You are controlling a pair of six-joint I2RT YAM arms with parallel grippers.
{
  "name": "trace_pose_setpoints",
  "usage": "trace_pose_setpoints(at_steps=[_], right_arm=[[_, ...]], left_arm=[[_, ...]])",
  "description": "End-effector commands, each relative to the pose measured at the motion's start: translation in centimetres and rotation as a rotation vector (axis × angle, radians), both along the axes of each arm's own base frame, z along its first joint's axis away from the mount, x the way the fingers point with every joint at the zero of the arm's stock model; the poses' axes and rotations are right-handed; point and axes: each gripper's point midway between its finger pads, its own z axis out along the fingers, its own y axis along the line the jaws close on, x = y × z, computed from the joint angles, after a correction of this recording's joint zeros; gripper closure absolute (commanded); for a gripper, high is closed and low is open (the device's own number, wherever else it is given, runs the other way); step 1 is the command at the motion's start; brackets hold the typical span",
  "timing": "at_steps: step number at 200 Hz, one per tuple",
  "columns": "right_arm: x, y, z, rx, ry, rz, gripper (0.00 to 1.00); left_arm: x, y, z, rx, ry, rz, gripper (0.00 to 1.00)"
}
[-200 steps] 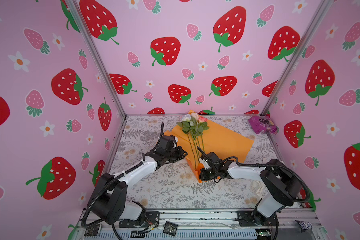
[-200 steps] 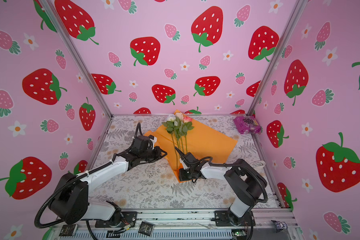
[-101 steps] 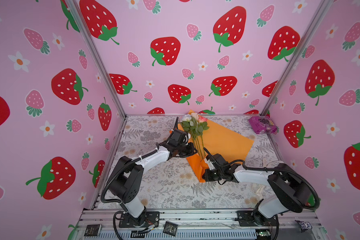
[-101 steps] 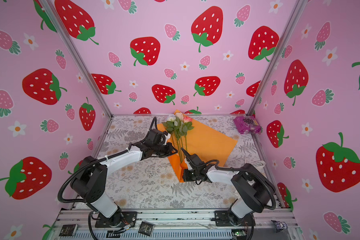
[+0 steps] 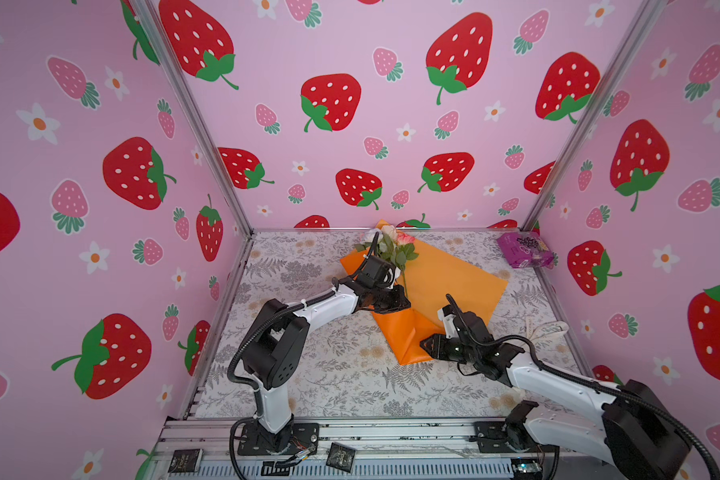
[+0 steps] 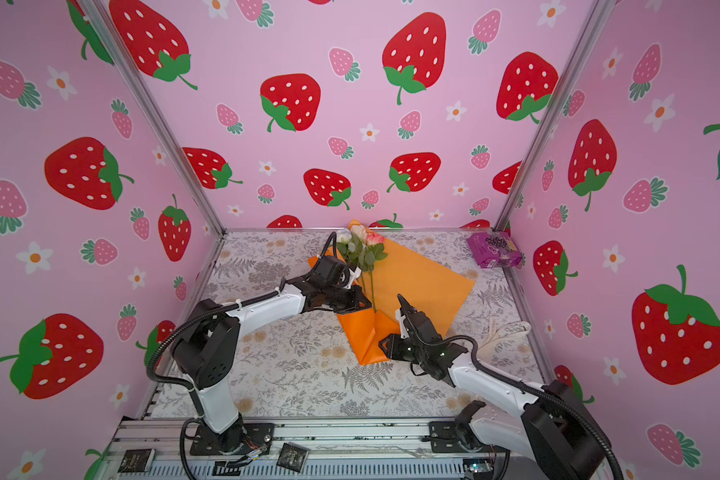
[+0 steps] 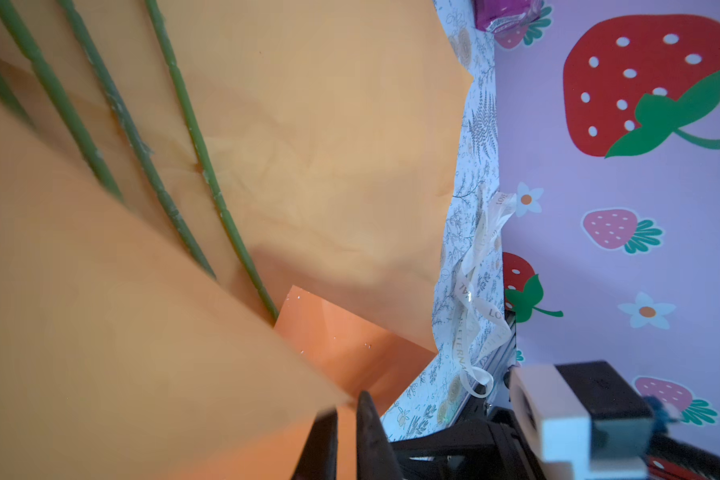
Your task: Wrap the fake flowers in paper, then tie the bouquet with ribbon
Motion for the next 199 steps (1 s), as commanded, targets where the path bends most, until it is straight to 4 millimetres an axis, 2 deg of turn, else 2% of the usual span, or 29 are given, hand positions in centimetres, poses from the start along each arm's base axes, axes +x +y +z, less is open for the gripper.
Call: trace_pose_setpoints(at_steps=[1, 12, 13, 17, 47, 79, 96, 115, 123, 161, 174, 183, 199], right_arm=[[0.4, 0.8, 2.3, 0.085, -0.083, 0.022, 0.5], [0.8, 1.0, 2.6, 0.079, -0.096, 0.024, 0.49], [0.9, 1.0, 2.6, 0.075, -0.097, 0.022, 0.46], [1.1, 1.1, 2.5, 0.069, -0.099, 0.022, 0.44], [2.1, 2.7, 2.8, 0.055, -0.11, 0.079, 0.43], [3.7, 3.7, 2.5, 0.03, -0.144, 0.081, 0.43], [4.5, 5.2, 3.0, 0.047, -0.159, 0.125, 0.44], [5.3, 5.8, 2.1, 0.025, -0.159, 0.134, 0.48], [5.6, 5.9, 1.9, 0.019, -0.161, 0.128, 0.56], [5.7, 5.8, 2.2, 0.059, -0.194, 0.114, 0.8], [5.4, 5.7, 1.8, 0.066, -0.18, 0.116, 0.96], [5.2, 5.4, 1.5, 0.066, -0.172, 0.11, 1.0], [5.1, 4.6, 0.9, 0.059, -0.148, 0.069, 1.0]], left_arm=[[-0.2, -1.3, 0.6, -0.003, 0.002, -0.052, 0.87], [-0.3, -1.6, 0.4, -0.003, 0.009, -0.066, 0.87], [-0.3, -1.6, 0.4, -0.003, 0.01, -0.067, 0.87], [-0.3, -1.7, 0.4, 0.001, 0.009, -0.071, 0.87], [-0.4, -1.8, 0.0, 0.007, 0.015, -0.083, 0.89], [-0.5, -1.9, -0.1, 0.005, 0.022, -0.084, 0.91], [-0.6, -1.8, 0.0, 0.002, 0.021, -0.084, 0.91], [-0.6, -1.8, -0.3, 0.003, 0.023, -0.081, 0.92], [-0.6, -1.9, -0.4, 0.0, 0.028, -0.082, 0.92], [-0.5, -2.0, -0.4, -0.007, 0.028, -0.083, 0.92], [-0.5, -2.1, -0.4, -0.009, 0.03, -0.085, 0.92], [-0.6, -2.1, -0.2, -0.012, 0.031, -0.087, 0.92], [-0.6, -2.2, 0.6, -0.023, 0.015, -0.091, 0.89]])
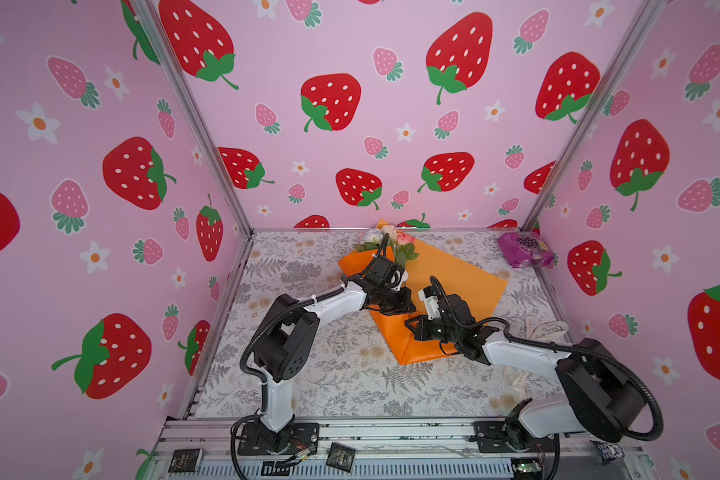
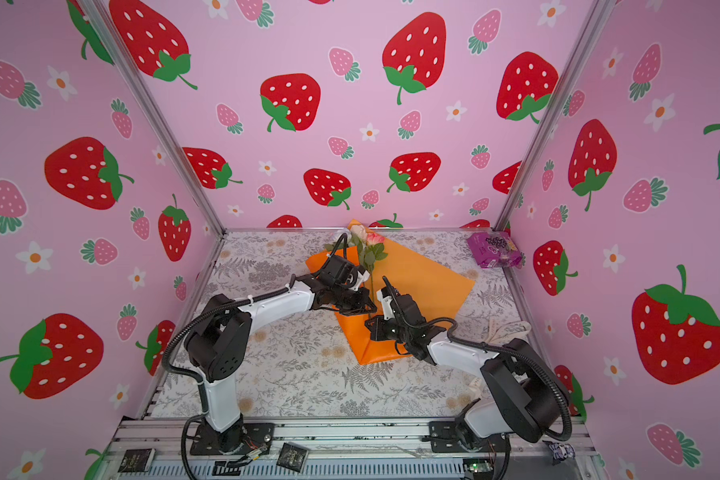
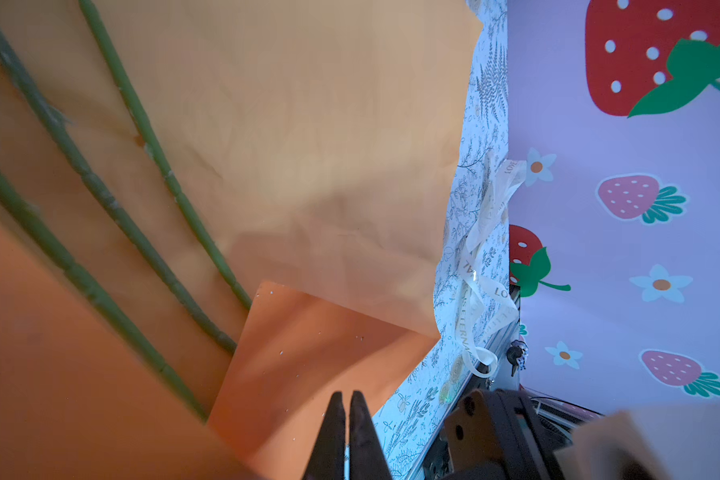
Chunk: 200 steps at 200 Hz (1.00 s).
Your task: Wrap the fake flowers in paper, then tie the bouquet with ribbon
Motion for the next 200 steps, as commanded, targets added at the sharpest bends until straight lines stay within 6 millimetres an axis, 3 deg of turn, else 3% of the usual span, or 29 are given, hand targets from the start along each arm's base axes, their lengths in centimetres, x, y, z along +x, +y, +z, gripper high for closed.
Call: trace_pose_setpoints(at_steps=[1, 14, 40, 56, 69, 80, 121, 141, 171, 200], right_arm=[[-0.1, -0.9, -0.1, 0.021, 0.005, -0.042, 1.0], [-0.3, -1.5, -0.6, 0.028, 0.024, -0.076, 1.0], [-0.8, -2.6, -1.0, 0.063, 0.053, -0.137, 1.0], [-1.0, -3.3, -1.4, 0.063, 0.062, -0.165, 1.0], [-1.1, -3.4, -1.7, 0.057, 0.06, -0.164, 1.0], [-1.0, -3.5, -2.0, 0.044, 0.066, -0.165, 1.0], [-0.8, -4.3, -3.3, 0.0, 0.104, -0.204, 1.0], [-1.3, -4.9, -4.1, -0.015, 0.124, -0.218, 1.0], [-1.4, -4.7, -5.1, -0.066, 0.147, -0.184, 1.0], [-1.6, -5.2, -5.5, -0.071, 0.158, -0.201, 1.0]], left_arm=[[0.1, -0.9, 1.4, -0.034, -0.019, -0.021, 0.88], [0.2, -0.7, 2.5, -0.043, -0.045, -0.02, 0.84], [0.1, -0.2, 5.5, -0.067, -0.107, -0.014, 0.68], [-0.2, 0.3, 7.3, -0.084, -0.154, -0.008, 0.65], [-0.3, 1.1, 8.2, -0.078, -0.187, 0.013, 0.57], [-0.3, 1.8, 8.7, -0.078, -0.203, 0.028, 0.56], [1.2, 6.2, 5.3, -0.048, -0.105, 0.184, 0.59], [2.1, 7.4, 3.6, -0.072, -0.05, 0.225, 0.6], [3.3, 7.2, 2.0, -0.087, -0.016, 0.237, 0.61], [3.5, 5.7, 1.0, -0.103, 0.023, 0.195, 0.62]])
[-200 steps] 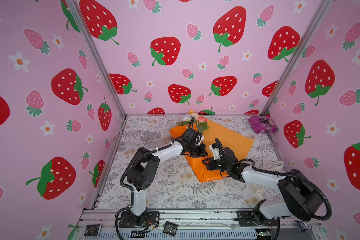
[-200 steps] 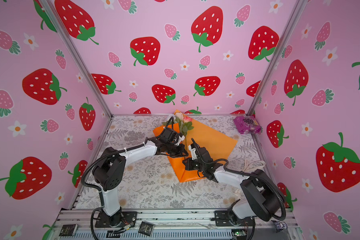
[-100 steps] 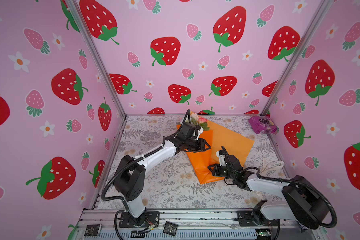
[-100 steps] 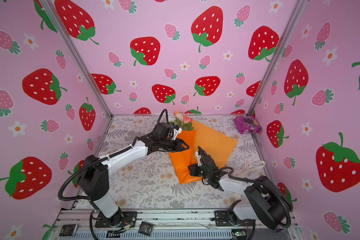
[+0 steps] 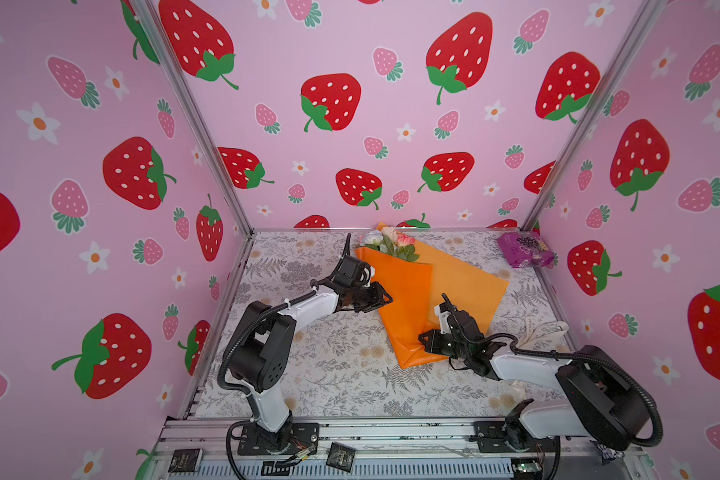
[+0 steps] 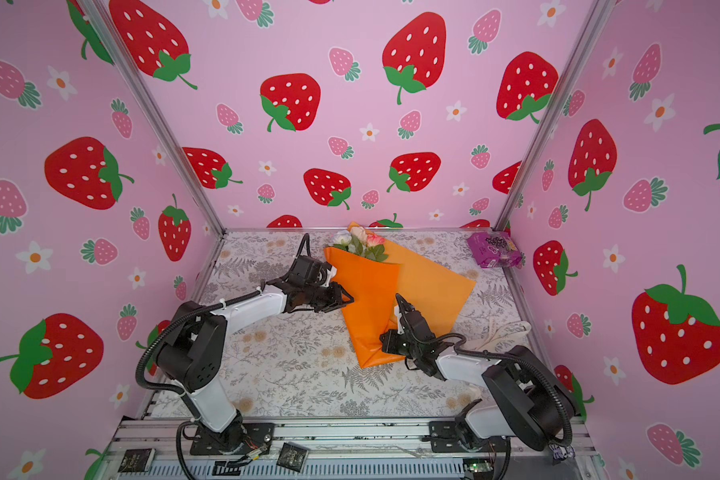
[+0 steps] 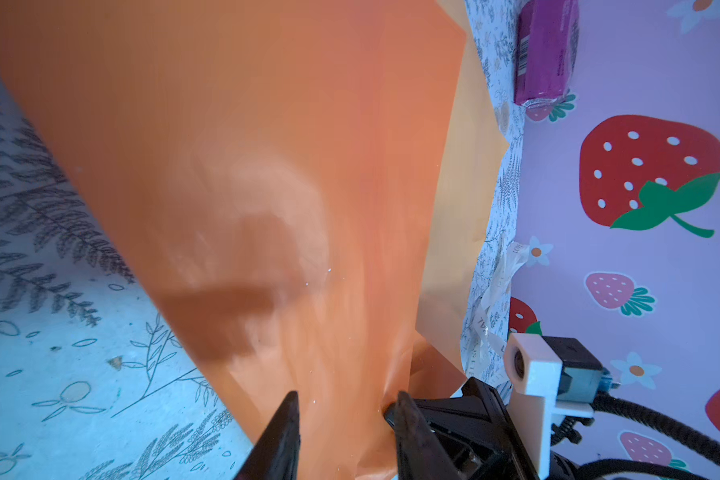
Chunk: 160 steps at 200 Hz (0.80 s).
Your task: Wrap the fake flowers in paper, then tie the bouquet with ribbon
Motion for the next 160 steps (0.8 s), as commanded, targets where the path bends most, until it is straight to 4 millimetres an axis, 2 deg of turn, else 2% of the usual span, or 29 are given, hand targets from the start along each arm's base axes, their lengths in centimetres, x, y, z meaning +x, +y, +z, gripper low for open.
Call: trace_pose_setpoints(at_steps=[1, 61, 70, 86, 101, 121, 131, 147, 160], right_arm=[[0.0, -0.5, -0.4, -0.023, 0.013, -0.015, 1.0], [-0.4, -0.5, -0.4, -0.041, 0.017, 0.014, 1.0], [-0.3, -0.5, -0.1, -0.043, 0.014, 0.012, 0.94], [-0.2, -0.4, 0.7, -0.034, -0.004, 0.016, 0.93], [0.2, -0.7, 1.5, -0.044, -0.016, -0.008, 0.81], [0.4, -1.1, 2.6, -0.042, -0.028, -0.043, 0.77], [0.6, -1.4, 3.4, -0.033, -0.044, -0.059, 0.67], [0.8, -2.2, 4.4, -0.044, -0.06, -0.1, 0.6], [0.6, -1.7, 5.7, 0.013, -0.082, -0.091, 0.55]], left_arm=[[0.6, -2.3, 1.5, -0.075, -0.019, -0.047, 0.62], [0.0, -2.8, -2.4, -0.032, 0.037, -0.062, 0.63], [0.0, -2.7, -2.9, -0.019, 0.032, -0.063, 0.63], [-0.3, -2.9, -3.5, -0.023, 0.042, -0.07, 0.63], [-0.4, -3.0, -4.0, -0.021, 0.045, -0.072, 0.63], [-0.5, -3.4, -4.4, -0.024, 0.053, -0.09, 0.64], [-0.6, -3.7, -4.7, -0.024, 0.058, -0.098, 0.64], [-0.7, -4.0, -5.0, -0.027, 0.062, -0.106, 0.64], [-0.8, -4.3, -5.2, -0.03, 0.064, -0.115, 0.64]])
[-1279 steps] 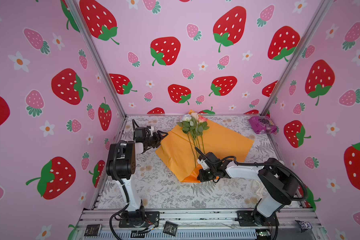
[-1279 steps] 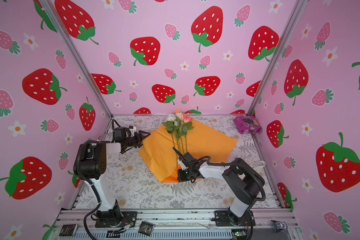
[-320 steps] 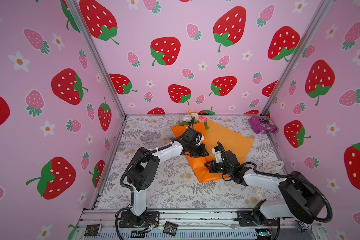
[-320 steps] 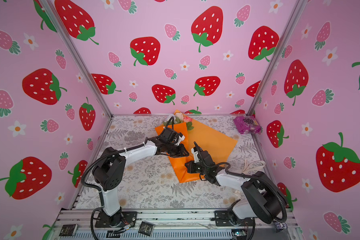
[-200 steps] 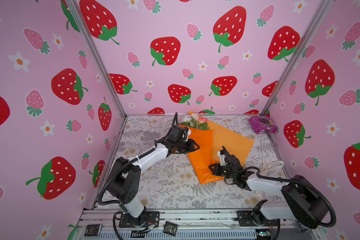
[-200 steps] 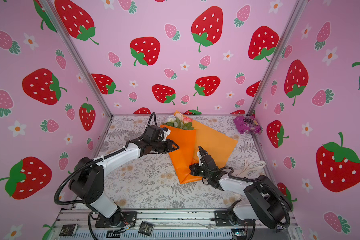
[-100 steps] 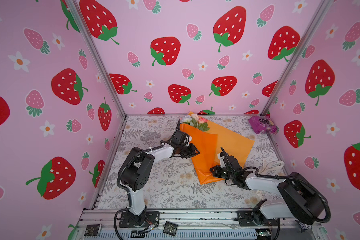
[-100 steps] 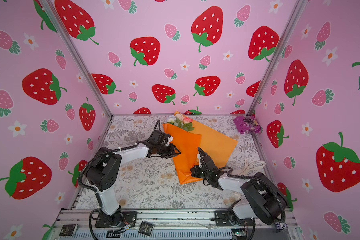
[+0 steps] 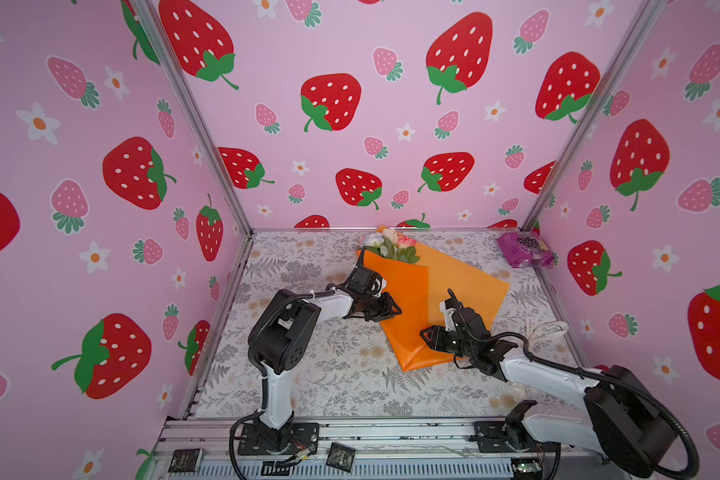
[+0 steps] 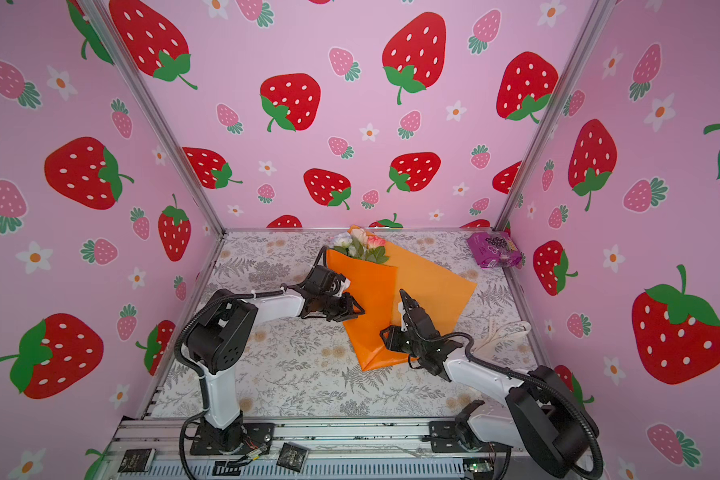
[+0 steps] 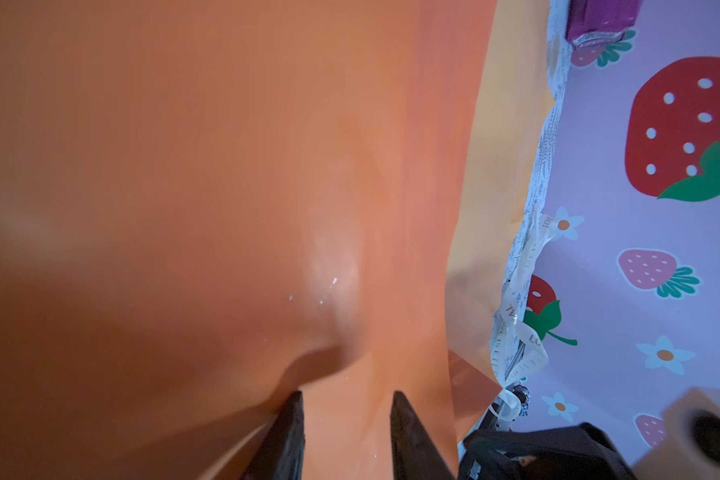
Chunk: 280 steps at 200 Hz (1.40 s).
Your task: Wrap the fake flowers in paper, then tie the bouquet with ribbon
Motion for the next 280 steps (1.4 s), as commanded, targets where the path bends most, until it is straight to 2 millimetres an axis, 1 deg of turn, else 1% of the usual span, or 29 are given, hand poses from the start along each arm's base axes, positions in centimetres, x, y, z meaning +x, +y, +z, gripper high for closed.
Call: trace_pose_setpoints(at_steps=[1, 15, 27, 46, 58, 74, 89, 102, 122, 140, 160, 185, 203, 217, 225, 242, 260, 280], right_arm=[[0.3, -0.5, 1.7, 0.026, -0.022, -0.046, 0.55], [-0.2, 0.9, 3.0, 0.094, -0.038, 0.03, 0.54], [-0.5, 1.7, 3.0, 0.079, -0.016, 0.067, 0.54], [-1.2, 3.8, 3.3, 0.109, -0.015, 0.157, 0.57], [-1.5, 4.8, 2.6, 0.114, 0.015, 0.199, 0.62], [-1.6, 6.0, 1.8, 0.091, 0.043, 0.242, 0.66], [-1.6, 6.5, 0.6, 0.054, 0.078, 0.251, 0.7], [-1.6, 6.2, -1.2, 0.004, 0.131, 0.239, 0.72], [-2.5, 5.5, -3.5, -0.039, 0.199, 0.234, 0.74], [-3.5, 4.6, -4.5, -0.046, 0.219, 0.228, 0.74], [-4.4, 3.4, -5.5, -0.069, 0.234, 0.212, 0.74], [-5.1, 2.2, -7.0, -0.103, 0.264, 0.19, 0.75], [-5.3, 1.9, -7.6, -0.104, 0.278, 0.18, 0.75], [-5.4, 1.9, -7.8, -0.109, 0.282, 0.179, 0.75], [-5.3, 1.9, -7.8, -0.113, 0.281, 0.178, 0.75], [-5.2, 1.7, -7.8, -0.123, 0.279, 0.171, 0.75], [-5.1, 1.6, -7.9, -0.13, 0.278, 0.162, 0.76], [-5.1, 1.4, -8.1, -0.14, 0.281, 0.158, 0.77]], left_arm=[[0.2, -1.2, 0.7, -0.034, -0.021, -0.033, 0.64], [0.2, -1.4, 0.4, -0.037, -0.016, -0.038, 0.64], [0.0, -1.6, 0.4, -0.04, -0.018, -0.049, 0.64], [-0.1, -1.6, 0.4, -0.039, -0.018, -0.052, 0.64], [-0.3, -1.7, 0.4, -0.042, -0.017, -0.056, 0.64], [-0.4, -1.9, 0.6, -0.047, -0.023, -0.065, 0.64], [-0.4, -1.8, 0.7, -0.047, -0.025, -0.063, 0.64], [-0.5, -1.9, 0.7, -0.051, -0.024, -0.065, 0.64], [-0.5, -2.0, 1.0, -0.062, -0.027, -0.074, 0.65], [-0.5, -2.1, 2.1, -0.079, -0.047, -0.083, 0.65], [-0.6, -2.1, 3.9, -0.095, -0.09, -0.094, 0.63], [-0.8, -1.3, 5.9, -0.076, -0.149, -0.089, 0.6], [-0.7, 0.0, 5.7, -0.021, -0.169, -0.057, 0.58], [0.1, 1.3, 5.1, -0.021, -0.155, -0.004, 0.56], [0.5, 1.6, 5.0, -0.049, -0.144, 0.008, 0.56], [1.8, 1.9, 4.9, -0.082, -0.137, 0.018, 0.58], [3.0, 1.6, 5.0, -0.098, -0.144, 0.008, 0.58], [4.4, 1.7, 3.9, -0.075, -0.133, 0.012, 0.6]])
